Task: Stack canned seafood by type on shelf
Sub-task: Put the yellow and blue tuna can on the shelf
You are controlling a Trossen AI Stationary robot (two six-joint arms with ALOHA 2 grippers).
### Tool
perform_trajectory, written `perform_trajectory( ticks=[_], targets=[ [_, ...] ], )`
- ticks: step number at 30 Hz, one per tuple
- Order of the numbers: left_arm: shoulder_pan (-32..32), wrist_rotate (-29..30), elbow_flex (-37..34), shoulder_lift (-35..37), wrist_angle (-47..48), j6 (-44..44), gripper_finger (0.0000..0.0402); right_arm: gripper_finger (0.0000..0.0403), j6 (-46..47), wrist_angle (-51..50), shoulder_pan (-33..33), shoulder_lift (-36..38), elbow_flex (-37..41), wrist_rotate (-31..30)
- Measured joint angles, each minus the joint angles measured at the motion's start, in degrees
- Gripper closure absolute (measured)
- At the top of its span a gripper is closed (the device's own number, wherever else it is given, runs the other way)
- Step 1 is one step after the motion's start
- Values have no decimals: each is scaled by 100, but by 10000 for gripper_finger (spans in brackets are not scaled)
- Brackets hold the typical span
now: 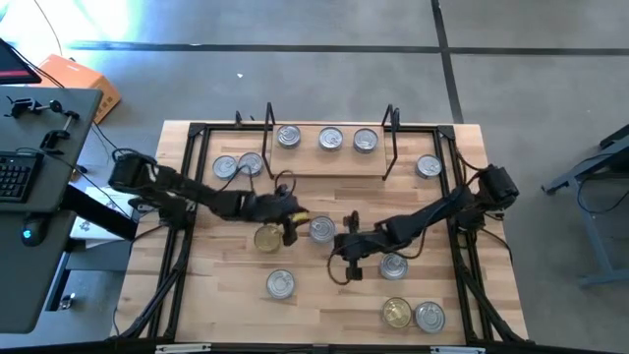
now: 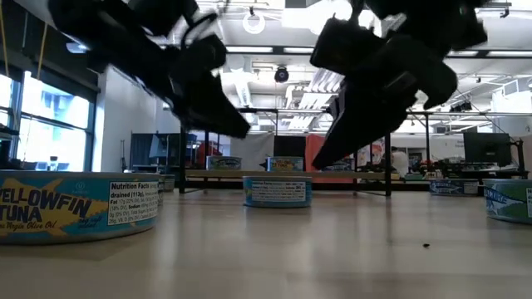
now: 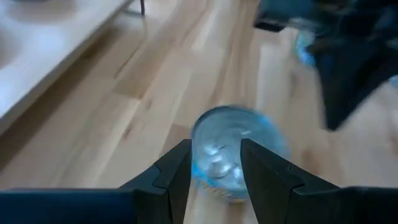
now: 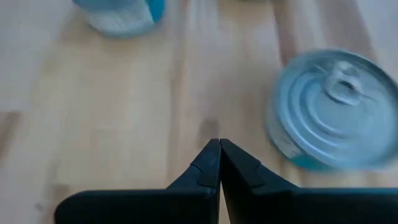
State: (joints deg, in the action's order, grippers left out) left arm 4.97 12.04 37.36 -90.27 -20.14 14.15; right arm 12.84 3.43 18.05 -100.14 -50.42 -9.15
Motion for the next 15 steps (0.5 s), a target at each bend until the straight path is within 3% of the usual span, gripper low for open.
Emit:
perform_trajectory(
  ticks=[3, 6, 10, 15],
  targets=[
    [-393, -554, 25, -340, -97, -185, 273, 403, 191, 1188, -172, 0, 568, 82],
    [-656, -953, 31, -681, -286, -222, 273, 403, 340, 1678, -371, 0, 902, 61],
    [-767, -1357, 24, -1037, -402, -286, 273, 403, 544, 1444, -638, 0, 1050, -303],
    [-487, -1713, 20, -877, -420, 231, 273, 403, 1348, 362, -885, 44, 927, -1781]
  ],
)
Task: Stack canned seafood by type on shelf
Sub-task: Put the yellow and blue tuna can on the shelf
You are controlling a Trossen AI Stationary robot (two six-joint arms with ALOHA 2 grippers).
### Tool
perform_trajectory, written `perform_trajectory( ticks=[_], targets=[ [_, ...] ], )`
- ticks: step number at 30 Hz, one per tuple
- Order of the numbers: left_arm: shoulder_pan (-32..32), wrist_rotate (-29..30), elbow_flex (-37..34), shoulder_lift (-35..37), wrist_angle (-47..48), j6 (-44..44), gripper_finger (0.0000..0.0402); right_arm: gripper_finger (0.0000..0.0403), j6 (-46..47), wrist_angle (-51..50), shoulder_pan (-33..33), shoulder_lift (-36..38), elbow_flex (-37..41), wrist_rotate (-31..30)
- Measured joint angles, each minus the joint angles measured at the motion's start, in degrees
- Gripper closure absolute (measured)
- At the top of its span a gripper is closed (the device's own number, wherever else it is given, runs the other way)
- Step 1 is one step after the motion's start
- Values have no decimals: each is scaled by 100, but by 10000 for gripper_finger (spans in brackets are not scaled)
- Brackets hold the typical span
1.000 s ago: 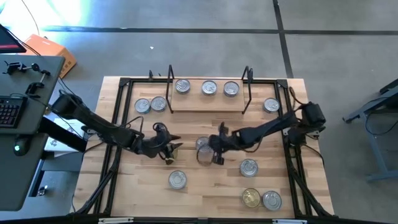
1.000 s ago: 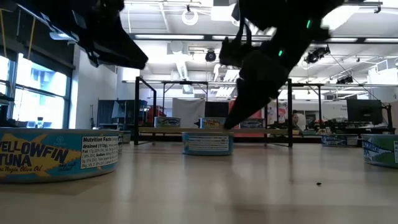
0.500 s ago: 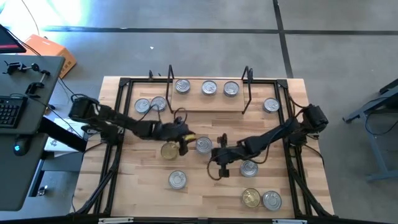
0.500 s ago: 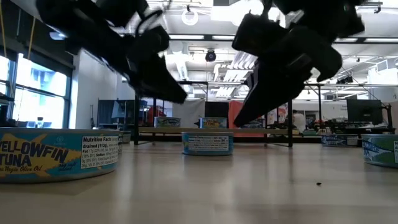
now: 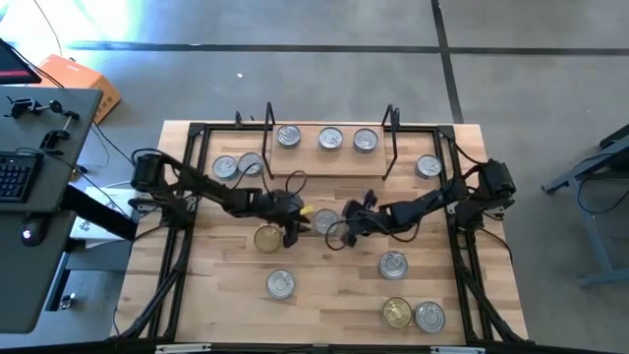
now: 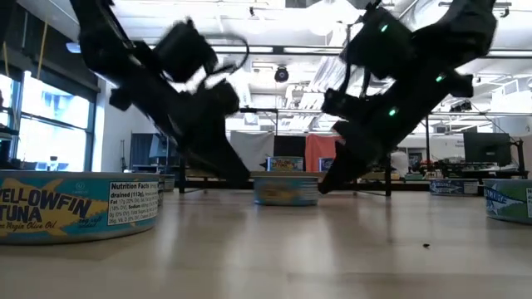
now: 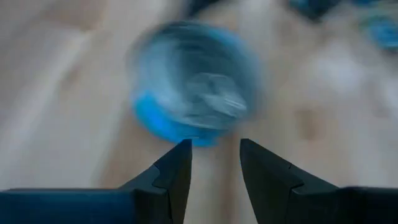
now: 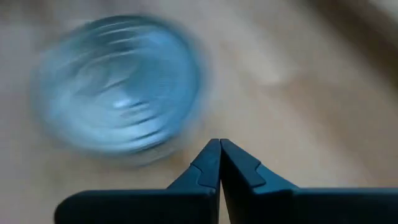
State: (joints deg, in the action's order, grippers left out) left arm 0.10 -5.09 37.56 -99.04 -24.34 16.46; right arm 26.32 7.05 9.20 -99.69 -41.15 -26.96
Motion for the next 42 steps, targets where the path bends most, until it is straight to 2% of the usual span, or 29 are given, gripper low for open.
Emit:
perform_trajectory(
  ticks=[2, 4, 9, 13, 16, 20, 23, 27, 29, 31, 37, 42],
  targets=[
    [177, 65, 7, 211, -145, -81, 273, 403, 192, -367, 7, 102, -55, -477],
    [342, 286, 13, 405, -178, -360, 273, 403, 212, -452, 45, 227, -89, -649],
    [678, 972, 9, 514, -585, -1552, 273, 403, 68, -401, 264, 424, -91, -475],
    [827, 1038, 6, 258, -894, -3181, 272, 403, -237, -325, 469, 436, -89, -271],
    [876, 1123, 154, -54, -967, -3877, 272, 403, -281, -136, 569, 436, -89, -274],
    [796, 1411, 470, -527, -898, -3931, 272, 403, -305, 131, 678, 443, -89, -212],
    [676, 1501, 724, -812, -811, -4090, 272, 403, -492, 431, 755, 556, -89, 326],
    [529, 1063, 1044, -1058, -76, -4196, 274, 403, -730, 720, 869, 965, -89, 1236],
    [465, 806, 1246, -1145, 191, -4065, 283, 403, -788, 665, 921, 1196, -95, 1530],
    [439, 804, 1345, -1181, 356, -3993, 301, 403, -904, 655, 940, 1323, -95, 1704],
    [468, 787, 1351, -1032, 531, -3937, 391, 391, -1661, 500, 880, 1325, -93, 1812],
    [590, 855, 1329, -826, 599, -3571, 397, 332, -2716, 298, 896, 1174, -92, 1748]
  ],
)
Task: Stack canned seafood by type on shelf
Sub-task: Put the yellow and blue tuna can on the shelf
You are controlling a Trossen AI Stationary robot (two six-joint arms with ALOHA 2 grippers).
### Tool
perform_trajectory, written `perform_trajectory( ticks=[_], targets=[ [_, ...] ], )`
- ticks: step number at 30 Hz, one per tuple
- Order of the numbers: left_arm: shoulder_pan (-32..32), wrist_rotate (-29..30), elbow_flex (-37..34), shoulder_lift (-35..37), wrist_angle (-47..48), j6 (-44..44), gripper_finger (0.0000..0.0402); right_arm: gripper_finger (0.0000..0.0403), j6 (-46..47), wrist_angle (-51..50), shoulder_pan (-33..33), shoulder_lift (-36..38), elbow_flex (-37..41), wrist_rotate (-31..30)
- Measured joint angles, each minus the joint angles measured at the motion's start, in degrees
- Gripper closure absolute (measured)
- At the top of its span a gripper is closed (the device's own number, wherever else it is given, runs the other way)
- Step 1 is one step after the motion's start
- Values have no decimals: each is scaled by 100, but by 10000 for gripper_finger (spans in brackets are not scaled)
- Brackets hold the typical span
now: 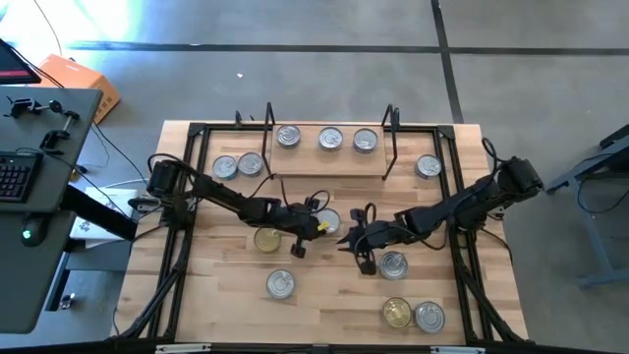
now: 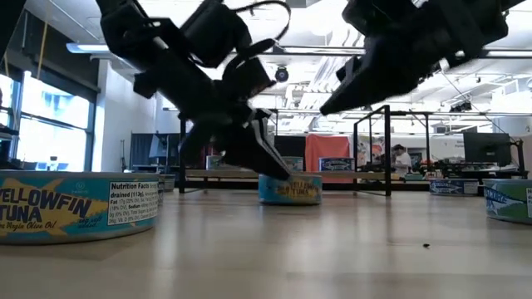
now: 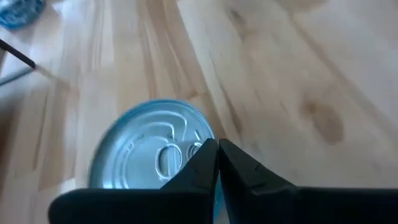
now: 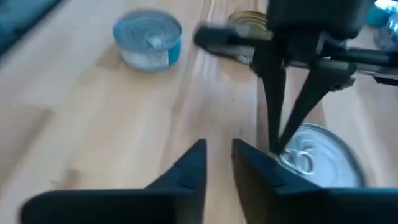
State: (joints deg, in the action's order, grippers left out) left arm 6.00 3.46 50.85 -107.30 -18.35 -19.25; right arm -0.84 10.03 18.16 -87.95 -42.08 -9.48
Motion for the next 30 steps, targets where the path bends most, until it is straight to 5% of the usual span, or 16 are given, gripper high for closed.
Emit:
perform_trajectory(
  ticks=[10, 17, 20, 30],
  targets=[
    [85, 69, 7, 401, -109, 675, 401, 200, -2462, 532, 146, -871, 3, -1190],
    [65, 169, 7, 398, -70, 817, 401, 190, -3198, 1127, 301, -1435, 3, -2505],
    [76, 119, 7, 398, -69, 821, 401, 190, -3114, 1365, 331, -1576, 3, -2618],
    [83, 52, 11, 402, -34, 868, 401, 190, -2765, 1501, 824, -1546, 3, -4510]
  ],
)
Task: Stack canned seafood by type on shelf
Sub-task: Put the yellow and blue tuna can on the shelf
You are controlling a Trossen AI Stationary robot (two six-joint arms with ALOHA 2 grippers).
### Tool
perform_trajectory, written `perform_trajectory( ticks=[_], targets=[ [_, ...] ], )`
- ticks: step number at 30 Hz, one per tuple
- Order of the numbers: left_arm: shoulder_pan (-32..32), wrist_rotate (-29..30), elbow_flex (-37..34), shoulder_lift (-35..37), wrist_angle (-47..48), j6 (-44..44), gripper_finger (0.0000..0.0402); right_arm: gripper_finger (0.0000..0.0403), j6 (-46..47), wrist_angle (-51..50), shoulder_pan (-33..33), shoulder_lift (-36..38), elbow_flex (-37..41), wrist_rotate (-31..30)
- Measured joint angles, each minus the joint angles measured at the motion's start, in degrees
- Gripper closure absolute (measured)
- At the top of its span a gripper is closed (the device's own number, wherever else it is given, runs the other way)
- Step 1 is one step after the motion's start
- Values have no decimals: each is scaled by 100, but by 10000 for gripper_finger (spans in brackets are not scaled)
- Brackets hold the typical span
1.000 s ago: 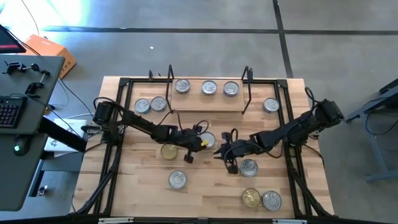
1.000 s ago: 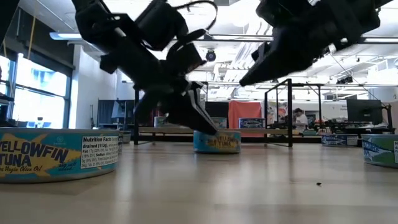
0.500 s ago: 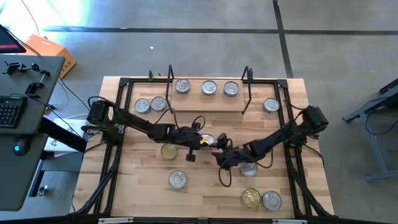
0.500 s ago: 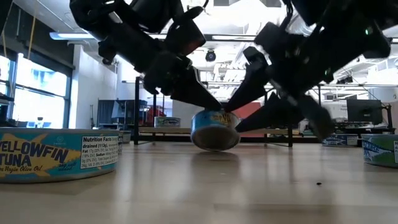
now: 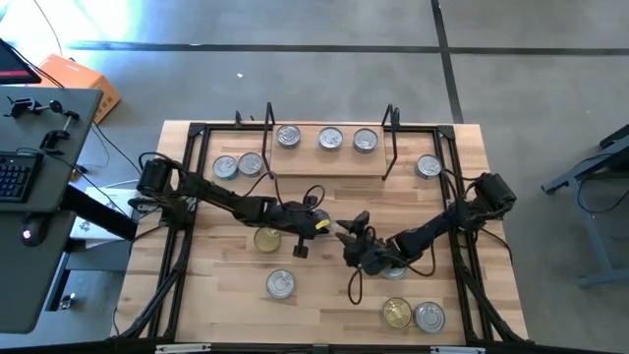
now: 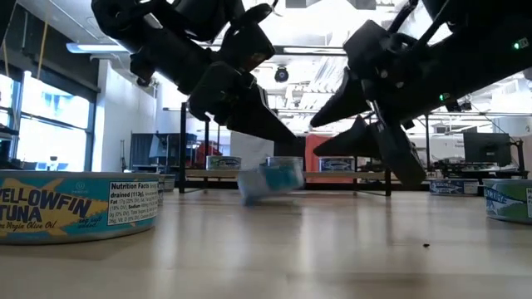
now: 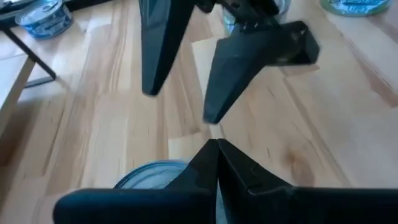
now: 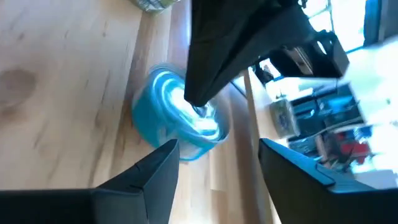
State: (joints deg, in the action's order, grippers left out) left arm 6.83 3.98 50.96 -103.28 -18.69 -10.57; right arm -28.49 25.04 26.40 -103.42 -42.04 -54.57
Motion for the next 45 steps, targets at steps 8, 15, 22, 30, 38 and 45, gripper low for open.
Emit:
perform_trajectory(
  ticks=[8, 15, 22, 30, 38, 45],
  targets=[
    [15, 1158, 0, 184, 1307, -6, 386, 180, 2334, -431, -389, -5, 0, 1798],
    [-251, 2133, 7, 479, 2705, 613, 372, 180, 3015, -422, -889, -7, 0, 2544],
    [-346, 1348, 0, 428, 3005, 426, 389, 180, 3006, -407, -1041, -7, 0, 2754],
    [-45, 1986, 0, 887, 3273, 714, 400, 180, 3797, -450, -989, -9, 0, 2768],
    [51, 14, -315, 804, 2737, 984, 401, 180, 5359, -720, -1375, -9, 0, 2707],
    [-75, 473, -503, 341, 1709, 562, 401, 181, 6059, -688, -1717, -9, 3, 2704]
  ],
)
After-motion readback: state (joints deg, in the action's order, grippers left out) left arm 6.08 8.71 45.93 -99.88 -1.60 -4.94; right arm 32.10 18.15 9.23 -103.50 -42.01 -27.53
